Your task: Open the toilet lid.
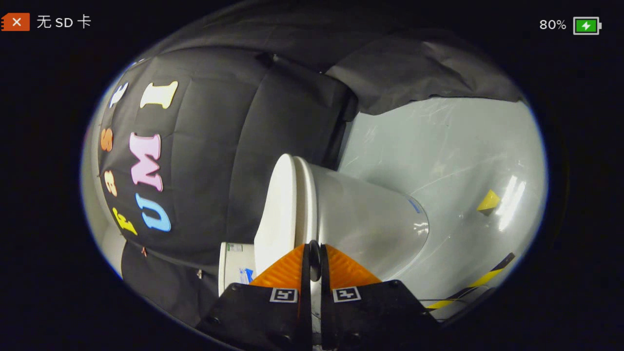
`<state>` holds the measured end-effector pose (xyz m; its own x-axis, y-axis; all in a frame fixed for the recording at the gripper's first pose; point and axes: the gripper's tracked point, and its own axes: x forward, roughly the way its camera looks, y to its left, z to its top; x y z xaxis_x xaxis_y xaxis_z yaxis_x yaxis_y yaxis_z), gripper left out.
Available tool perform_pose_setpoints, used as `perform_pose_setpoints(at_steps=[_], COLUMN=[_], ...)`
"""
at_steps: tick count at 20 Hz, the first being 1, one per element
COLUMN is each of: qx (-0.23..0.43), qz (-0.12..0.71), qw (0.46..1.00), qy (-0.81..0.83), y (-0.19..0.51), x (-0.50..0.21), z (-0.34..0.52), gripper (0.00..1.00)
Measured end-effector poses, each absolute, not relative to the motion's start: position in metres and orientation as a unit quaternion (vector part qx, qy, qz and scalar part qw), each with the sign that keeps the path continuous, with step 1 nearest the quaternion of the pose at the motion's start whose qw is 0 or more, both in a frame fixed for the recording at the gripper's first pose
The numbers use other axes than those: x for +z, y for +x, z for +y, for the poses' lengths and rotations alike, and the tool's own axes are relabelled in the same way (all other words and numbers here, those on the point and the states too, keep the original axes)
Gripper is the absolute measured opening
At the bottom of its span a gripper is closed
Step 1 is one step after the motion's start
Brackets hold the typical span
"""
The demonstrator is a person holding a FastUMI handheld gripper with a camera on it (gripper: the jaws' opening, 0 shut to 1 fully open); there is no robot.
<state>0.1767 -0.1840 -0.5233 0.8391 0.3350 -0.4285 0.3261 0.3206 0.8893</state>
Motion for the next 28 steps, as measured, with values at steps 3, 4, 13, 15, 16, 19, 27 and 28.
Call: perform_pose_setpoints(at_steps=[3,4,13,15,16,19,27,28], qx=[-0.002,-0.005,-0.018,-0.022,-0.025,-0.027,-0.024,-0.024], qz=[0.294,0.3,0.305,0.306,0.307,0.305,0.281,0.279], qw=[0.766,0.77,0.825,0.829,0.831,0.844,0.876,0.879], qy=[0.572,0.564,0.475,0.468,0.463,0.441,0.392,0.386], y=[0.17,0.17,0.174,0.174,0.172,0.171,0.172,0.172], x=[-0.518,-0.518,-0.463,-0.449,-0.443,-0.422,-0.345,-0.333], z=[-0.186,-0.184,-0.173,-0.172,-0.172,-0.166,-0.135,-0.129], gripper=[0.05,0.05,0.05,0.05,0.05,0.05,0.05,0.05])
